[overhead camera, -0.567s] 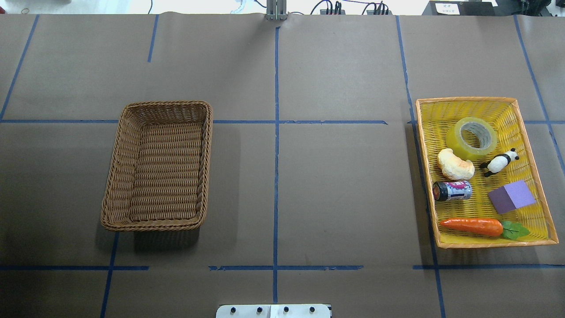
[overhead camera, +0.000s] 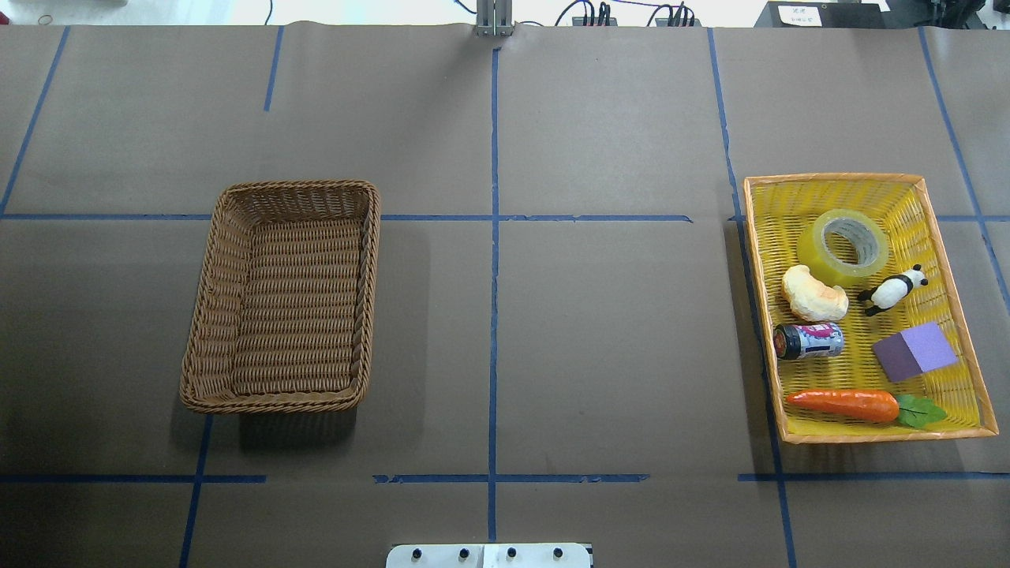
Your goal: Move tape to another basket
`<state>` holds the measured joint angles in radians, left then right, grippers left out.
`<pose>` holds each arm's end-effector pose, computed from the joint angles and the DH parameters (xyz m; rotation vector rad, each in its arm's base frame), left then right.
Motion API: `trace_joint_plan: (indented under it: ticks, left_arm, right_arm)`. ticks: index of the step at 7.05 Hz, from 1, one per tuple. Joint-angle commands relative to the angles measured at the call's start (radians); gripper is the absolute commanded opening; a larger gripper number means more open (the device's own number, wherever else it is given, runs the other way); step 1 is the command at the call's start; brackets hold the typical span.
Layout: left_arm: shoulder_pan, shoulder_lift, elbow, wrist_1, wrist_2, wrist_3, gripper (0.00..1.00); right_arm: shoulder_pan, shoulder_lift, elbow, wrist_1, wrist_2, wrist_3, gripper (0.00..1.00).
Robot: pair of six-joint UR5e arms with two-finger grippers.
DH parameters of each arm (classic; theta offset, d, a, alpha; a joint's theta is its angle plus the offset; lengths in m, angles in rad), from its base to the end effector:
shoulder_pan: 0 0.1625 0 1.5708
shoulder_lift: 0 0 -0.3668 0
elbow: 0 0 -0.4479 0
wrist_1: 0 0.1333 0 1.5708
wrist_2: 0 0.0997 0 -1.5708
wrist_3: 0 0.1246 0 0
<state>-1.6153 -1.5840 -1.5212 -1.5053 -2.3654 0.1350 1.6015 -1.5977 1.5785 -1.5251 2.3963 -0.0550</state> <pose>-0.0685 -0.5402 0.6425 -0.0249 0.7994 0.0451 0.0583 -0.5383 0.6196 0.0603 -0.8237 -0.0338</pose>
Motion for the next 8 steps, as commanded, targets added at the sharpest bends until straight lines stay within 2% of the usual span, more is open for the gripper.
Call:
trace_joint_plan:
  ticks: [1, 4, 6, 8]
  left_arm:
    - [0.000, 0.001, -0.001, -0.001, 0.000, 0.000, 1.00]
    - [0.000, -0.013, -0.007, -0.001, 0.005, -0.002, 1.00]
    - [0.002, -0.020, -0.008, -0.001, 0.006, -0.006, 1.00]
    - [0.003, -0.021, -0.011, -0.001, 0.000, -0.009, 1.00]
  right_arm:
    - [0.000, 0.001, 0.005, 0.002, 0.001, 0.001, 1.00]
    - [-0.002, 0.012, 0.008, 0.003, 0.001, 0.012, 1.00]
    - [-0.006, 0.060, 0.023, 0.003, 0.009, 0.014, 1.00]
    - [-0.117, 0.105, 0.066, 0.005, 0.007, 0.067, 1.00]
